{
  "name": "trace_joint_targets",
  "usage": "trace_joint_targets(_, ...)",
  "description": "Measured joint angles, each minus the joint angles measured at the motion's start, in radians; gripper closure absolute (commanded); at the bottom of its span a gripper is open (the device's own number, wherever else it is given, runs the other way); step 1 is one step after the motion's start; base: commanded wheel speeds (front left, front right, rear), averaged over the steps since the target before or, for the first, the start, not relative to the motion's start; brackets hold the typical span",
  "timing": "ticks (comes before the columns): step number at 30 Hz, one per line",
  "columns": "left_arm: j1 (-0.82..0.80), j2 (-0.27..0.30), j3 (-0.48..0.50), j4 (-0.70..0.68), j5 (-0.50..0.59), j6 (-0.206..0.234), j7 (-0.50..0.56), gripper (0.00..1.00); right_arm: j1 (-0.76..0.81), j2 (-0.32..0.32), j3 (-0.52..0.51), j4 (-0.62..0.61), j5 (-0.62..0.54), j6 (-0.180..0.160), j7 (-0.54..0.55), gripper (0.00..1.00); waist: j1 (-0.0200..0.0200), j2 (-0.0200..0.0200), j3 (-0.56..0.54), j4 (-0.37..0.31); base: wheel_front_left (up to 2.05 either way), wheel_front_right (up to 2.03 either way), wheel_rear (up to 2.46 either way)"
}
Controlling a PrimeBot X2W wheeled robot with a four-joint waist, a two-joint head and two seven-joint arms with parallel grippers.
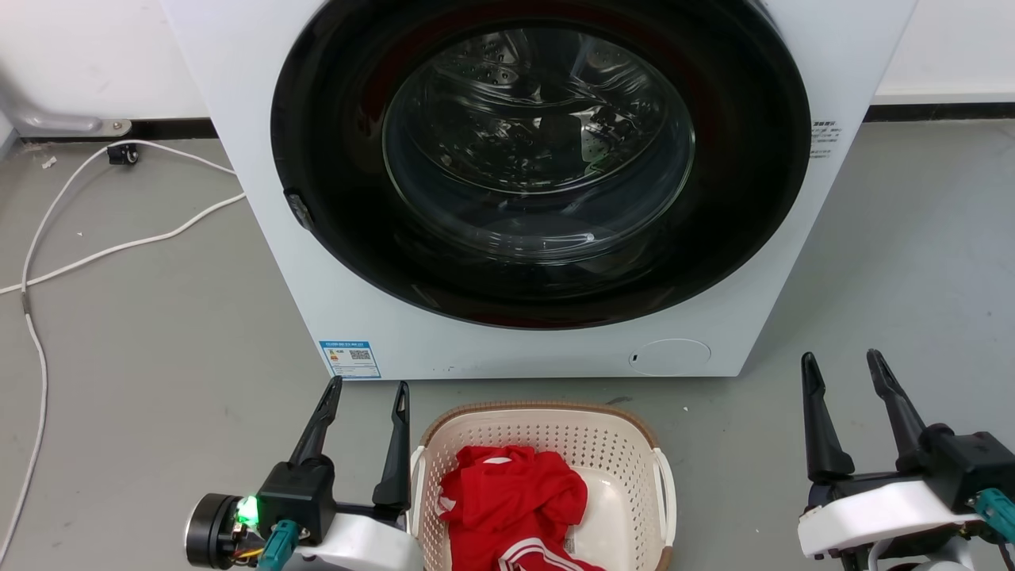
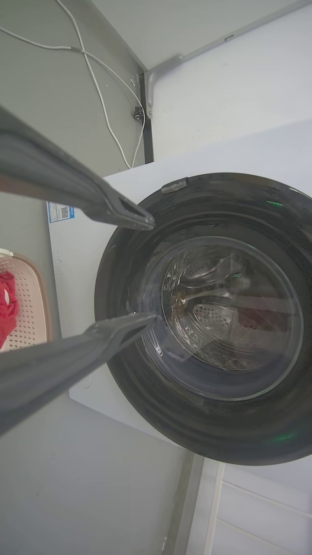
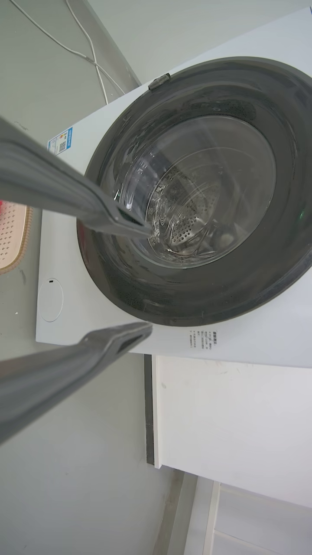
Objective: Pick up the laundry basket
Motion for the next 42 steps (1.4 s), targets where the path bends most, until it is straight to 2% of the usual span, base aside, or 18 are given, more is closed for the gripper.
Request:
trace_joint_targets(5,-0.003,-0.001,-0.001,0.009,-0.003,-0.003,-0.009,0.0,0.001,0.0,0.003,0.002,-0.047,0.0,-0.011,0.0,0.0,0.0,0.006,0.0,0.0,0.0,0.0)
trace_joint_targets(9,-0.001,-0.012,0.025,0.011,0.0,-0.023,-0.019,0.0,0.001,0.0,0.002,0.002,-0.073,0.0,-0.017,0.0,0.0,0.0,0.011,-0.001,0.0,0.0,0.0)
trace_joint_targets(23,0.023,-0.06,0.081,0.012,0.125,-0.101,-0.044,0.0,0.001,0.0,0.0,0.0,-0.156,0.0,-0.046,0.0,0.0,0.0,0.021,-0.002,0.0,0.0,0.0)
trace_joint_targets(35,0.037,-0.088,0.104,0.005,0.235,-0.133,-0.064,0.0,0.001,0.0,0.009,0.02,-0.114,0.0,-0.067,0.0,-0.0001,0.0,0.025,-0.001,0.0,0.0,0.0)
trace_joint_targets(42,0.044,-0.094,0.114,0.009,0.243,-0.144,-0.066,0.0,0.001,0.0,0.012,0.026,-0.105,0.0,-0.067,0.0,-0.0001,0.0,0.025,-0.002,0.0,0.0,0.0)
